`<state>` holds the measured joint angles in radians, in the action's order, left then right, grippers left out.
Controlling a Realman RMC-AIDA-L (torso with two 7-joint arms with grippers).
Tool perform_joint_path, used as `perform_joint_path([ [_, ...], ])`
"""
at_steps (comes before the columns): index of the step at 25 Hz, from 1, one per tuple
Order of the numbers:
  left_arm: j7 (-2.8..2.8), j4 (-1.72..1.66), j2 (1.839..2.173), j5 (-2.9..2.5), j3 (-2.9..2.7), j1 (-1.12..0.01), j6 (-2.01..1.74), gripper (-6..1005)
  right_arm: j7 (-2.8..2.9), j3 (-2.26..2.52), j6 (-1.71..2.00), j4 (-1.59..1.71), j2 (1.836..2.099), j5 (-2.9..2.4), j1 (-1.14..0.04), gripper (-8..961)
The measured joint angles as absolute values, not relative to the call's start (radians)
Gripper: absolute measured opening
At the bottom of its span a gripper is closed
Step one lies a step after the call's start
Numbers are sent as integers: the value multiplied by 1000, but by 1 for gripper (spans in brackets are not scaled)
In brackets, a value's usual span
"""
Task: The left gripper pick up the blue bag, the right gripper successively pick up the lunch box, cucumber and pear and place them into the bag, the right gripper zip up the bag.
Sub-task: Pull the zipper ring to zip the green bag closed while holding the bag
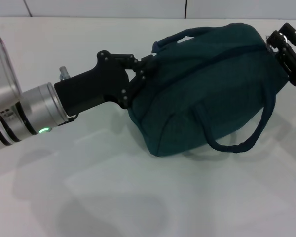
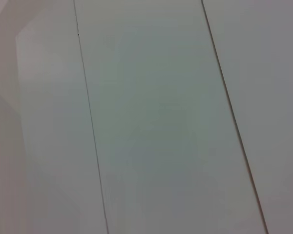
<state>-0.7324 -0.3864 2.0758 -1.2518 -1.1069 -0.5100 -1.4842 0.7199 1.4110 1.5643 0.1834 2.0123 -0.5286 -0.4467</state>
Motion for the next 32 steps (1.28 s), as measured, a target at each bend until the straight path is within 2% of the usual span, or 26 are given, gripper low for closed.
perform_joint_path([
  [2, -735, -392, 2077, -1253, -1108, -509, -1484, 54, 727, 1411, 1575, 184, 2010, -529, -444, 179],
  [6, -736, -393, 2076, -1255, -1108, -507, -1485, 54, 750, 1411, 1619, 187, 1999, -532, -430, 336],
  [8, -736, -393, 2075, -1255, -1109, -508, -1485, 54, 752, 1412, 1627, 193, 1984, -548, -417, 415],
  [13, -736, -395, 2075, -1264, -1110, -513, -1485, 54, 747, 1409, 1610, 210, 1946, -605, -388, 529],
  [15, -736, -396, 2075, -1269, -1111, -514, -1485, 54, 743, 1408, 1565, 210, 1931, -620, -384, 525],
  [20, -735, -396, 2075, -1277, -1111, -517, -1485, 54, 741, 1409, 1482, 230, 1926, -623, -382, 516],
  [32, -731, -396, 2075, -1279, -1111, -513, -1485, 53, 756, 1410, 1314, 363, 1952, -757, -379, 513],
])
